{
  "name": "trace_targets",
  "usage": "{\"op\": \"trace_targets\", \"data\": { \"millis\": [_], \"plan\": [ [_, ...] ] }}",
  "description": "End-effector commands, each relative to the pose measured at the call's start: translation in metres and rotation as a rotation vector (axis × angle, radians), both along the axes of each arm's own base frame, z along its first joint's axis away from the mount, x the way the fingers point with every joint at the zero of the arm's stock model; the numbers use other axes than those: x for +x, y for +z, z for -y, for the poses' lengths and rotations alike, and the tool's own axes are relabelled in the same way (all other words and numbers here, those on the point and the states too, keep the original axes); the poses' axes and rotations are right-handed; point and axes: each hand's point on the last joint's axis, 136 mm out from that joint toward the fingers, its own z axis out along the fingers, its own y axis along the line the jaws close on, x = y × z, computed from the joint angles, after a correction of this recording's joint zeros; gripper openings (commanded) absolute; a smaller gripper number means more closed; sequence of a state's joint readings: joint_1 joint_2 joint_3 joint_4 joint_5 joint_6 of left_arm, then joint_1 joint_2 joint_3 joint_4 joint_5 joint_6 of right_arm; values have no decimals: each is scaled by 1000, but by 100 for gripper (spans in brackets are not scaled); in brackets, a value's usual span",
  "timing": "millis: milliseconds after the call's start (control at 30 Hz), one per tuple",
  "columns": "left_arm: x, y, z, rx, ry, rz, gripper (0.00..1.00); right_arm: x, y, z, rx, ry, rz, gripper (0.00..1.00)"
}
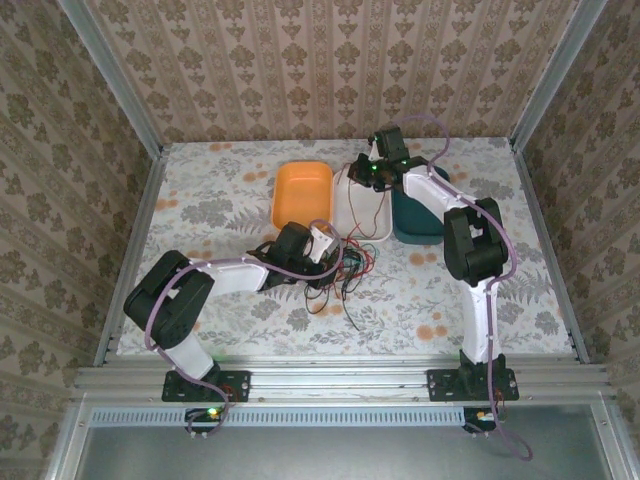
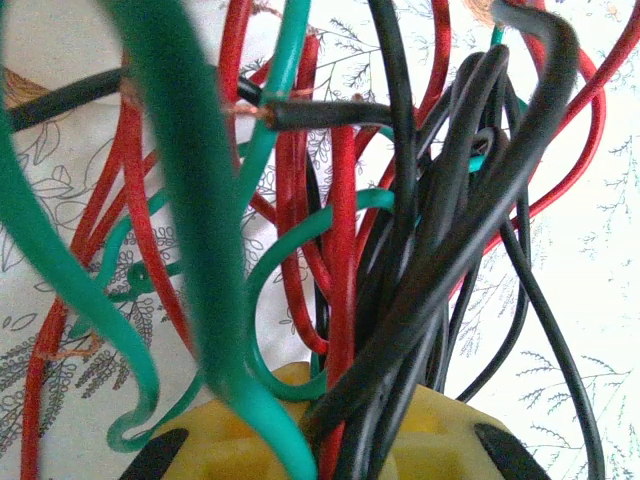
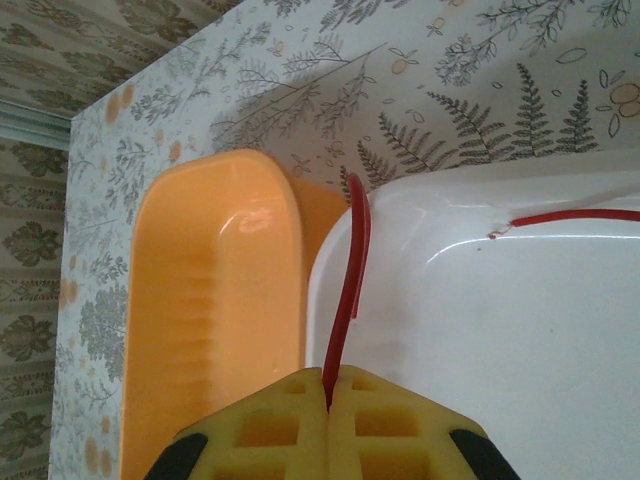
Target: Untangle the cables
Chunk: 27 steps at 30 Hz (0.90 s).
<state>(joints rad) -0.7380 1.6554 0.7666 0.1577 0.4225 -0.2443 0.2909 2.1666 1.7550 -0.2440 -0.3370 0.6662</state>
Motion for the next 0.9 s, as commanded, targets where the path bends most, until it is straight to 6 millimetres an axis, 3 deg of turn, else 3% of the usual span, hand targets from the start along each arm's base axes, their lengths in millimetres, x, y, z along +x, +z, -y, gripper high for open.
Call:
{"op": "trace_targets", "data": {
  "millis": [0,133,200,300,433,633,733,867],
  "plan": [
    [1,6,-1,-19,10,1,0,-7,-25,6,-32,-36,-61,0],
    [1,5,-1,-18,10,1,0,-18,-33,16,-61,-55,-71,3],
    [1,4,-1,-15,11,-1,0,-23,-23,18,-58,-52,-44,31],
    [2,2,-1,-13,11,-2,0,-36,-3,23,-69,-46,-6,49],
    [1,0,0,-15,4,-5,0,-64,27,27,-63,2,60,52],
    [-2,-2,1,-15,-9,-12,0,-125,62,26,-43,152,129,53],
    [-2,-3,1,-16,-15,-15,0,-156,73,19,13,228,132,54],
    [-2,-3,2,-16,-23,-12,0,-188,72,8,33,311,102,56]
  ]
}}
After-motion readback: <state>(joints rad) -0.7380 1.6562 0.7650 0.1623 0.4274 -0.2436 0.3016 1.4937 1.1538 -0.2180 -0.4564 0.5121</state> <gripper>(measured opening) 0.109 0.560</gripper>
